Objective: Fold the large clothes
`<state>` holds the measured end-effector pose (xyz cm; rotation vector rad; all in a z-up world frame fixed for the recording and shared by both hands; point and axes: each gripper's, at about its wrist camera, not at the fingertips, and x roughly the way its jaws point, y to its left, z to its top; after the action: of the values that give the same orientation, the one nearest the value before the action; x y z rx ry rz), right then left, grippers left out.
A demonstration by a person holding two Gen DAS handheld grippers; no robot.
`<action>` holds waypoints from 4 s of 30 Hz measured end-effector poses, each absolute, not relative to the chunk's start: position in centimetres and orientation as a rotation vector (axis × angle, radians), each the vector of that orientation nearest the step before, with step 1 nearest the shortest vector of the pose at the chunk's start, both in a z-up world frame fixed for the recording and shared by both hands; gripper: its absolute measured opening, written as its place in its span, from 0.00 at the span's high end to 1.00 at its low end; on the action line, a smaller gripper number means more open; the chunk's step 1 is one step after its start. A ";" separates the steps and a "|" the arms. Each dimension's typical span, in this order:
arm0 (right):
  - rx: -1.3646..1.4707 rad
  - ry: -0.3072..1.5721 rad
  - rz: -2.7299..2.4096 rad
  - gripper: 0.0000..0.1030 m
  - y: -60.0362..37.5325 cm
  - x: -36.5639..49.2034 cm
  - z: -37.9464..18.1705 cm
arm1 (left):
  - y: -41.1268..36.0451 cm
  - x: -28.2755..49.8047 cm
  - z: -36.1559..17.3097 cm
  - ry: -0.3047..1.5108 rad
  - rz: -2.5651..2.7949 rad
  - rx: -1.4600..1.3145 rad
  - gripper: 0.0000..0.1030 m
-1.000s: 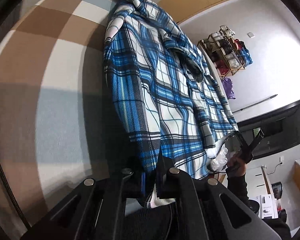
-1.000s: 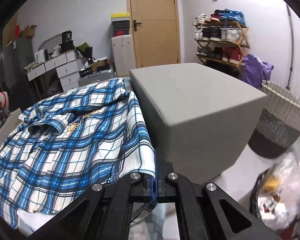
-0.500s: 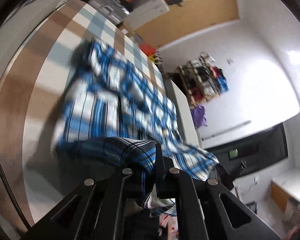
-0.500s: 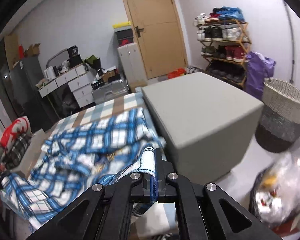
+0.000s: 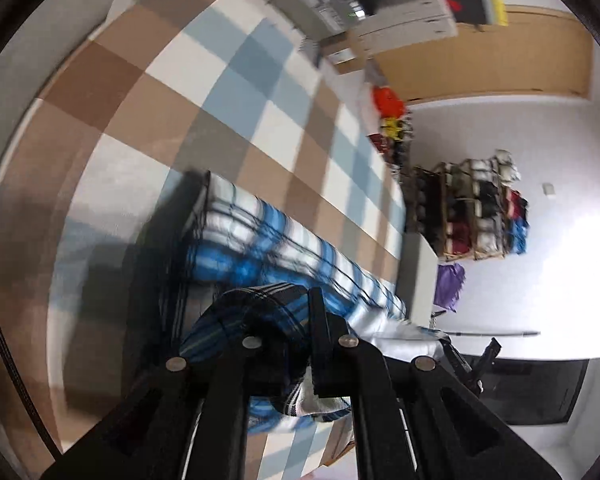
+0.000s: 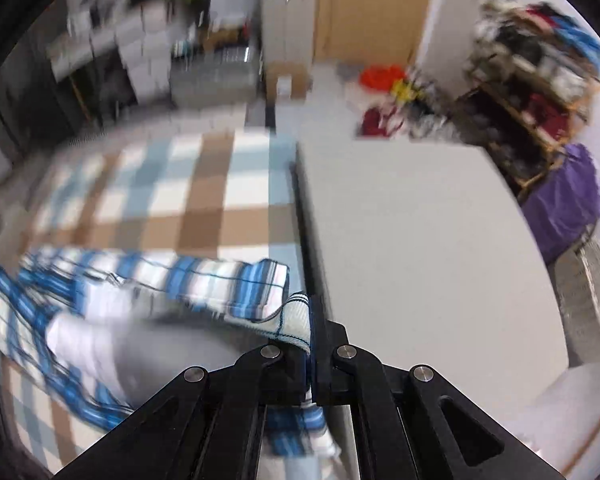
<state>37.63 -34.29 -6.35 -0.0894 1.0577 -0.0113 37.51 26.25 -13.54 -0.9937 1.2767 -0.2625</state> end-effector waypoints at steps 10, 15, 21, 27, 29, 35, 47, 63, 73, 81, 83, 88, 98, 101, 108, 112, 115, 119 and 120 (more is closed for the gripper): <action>0.039 0.995 -0.018 0.42 -36.3 40.1 -7.6 | 29.1 35.8 -10.9 1.201 -0.175 -0.962 0.42; -0.113 0.736 0.103 0.15 -32.3 32.7 -4.5 | 28.5 32.2 -8.4 1.082 -0.177 -0.865 0.38; -0.245 0.610 0.169 0.00 -28.1 25.4 -5.8 | 22.2 29.4 -10.6 1.184 -0.358 -0.688 0.38; -0.384 0.851 0.294 0.00 -22.7 26.9 -12.9 | 15.3 29.4 -15.3 1.310 -0.536 -0.617 0.38; -0.387 0.898 0.308 0.00 -21.8 28.4 -14.2 | 14.0 30.5 -16.5 1.340 -0.561 -0.627 0.38; -0.290 1.033 0.349 0.00 -19.8 34.9 -15.9 | 12.5 33.4 -17.4 1.383 -0.555 -0.638 0.38; -0.080 0.907 0.241 0.00 -21.5 44.8 -12.5 | 14.1 40.3 -15.4 1.269 -0.389 -0.596 0.38; -0.313 0.930 0.417 0.00 -18.1 35.7 -14.0 | 11.9 31.8 -14.2 1.262 -0.593 -0.556 0.38; -0.247 1.038 0.374 0.00 -14.5 45.0 -17.5 | 7.6 38.2 -17.4 1.353 -0.500 -0.457 0.38; -0.097 0.998 0.163 0.00 -19.1 50.4 -16.4 | 8.5 43.4 -18.0 1.282 -0.340 -0.419 0.38; -0.051 0.973 0.134 0.00 -21.4 50.3 -15.7 | 9.4 42.8 -18.7 1.291 -0.301 -0.401 0.38; -0.002 0.854 0.151 0.00 -27.2 45.0 -12.7 | 12.2 39.6 -17.9 1.229 -0.295 -0.501 0.38; -0.262 1.099 0.345 0.00 -26.3 36.4 -17.9 | 11.6 31.7 -19.9 1.227 -0.279 -0.347 0.38; -0.214 1.145 0.283 0.00 -27.3 36.4 -19.7 | 12.5 30.4 -21.1 1.186 -0.259 -0.362 0.38; -0.243 1.091 0.136 0.00 -26.6 35.1 -15.2 | 11.8 28.9 -18.4 1.158 -0.181 -0.264 0.38; -0.130 1.018 0.303 0.00 -22.4 32.2 -11.5 | 9.6 26.3 -14.6 1.042 -0.333 -0.260 0.38; -0.247 0.969 0.369 0.00 -16.4 29.9 -12.0 | 6.8 26.0 -15.5 1.060 -0.362 -0.174 0.38; -0.489 0.949 0.384 0.00 -10.9 29.4 -16.1 | 7.1 27.1 -19.9 1.187 -0.223 -0.098 0.38; -0.560 0.947 0.349 0.00 -10.1 29.8 -17.3 | 7.8 27.5 -20.9 1.219 -0.196 -0.126 0.38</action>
<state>29.81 -10.10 -17.30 -0.5595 0.9467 0.3486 27.48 7.77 -20.94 -0.1259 1.2187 -0.1956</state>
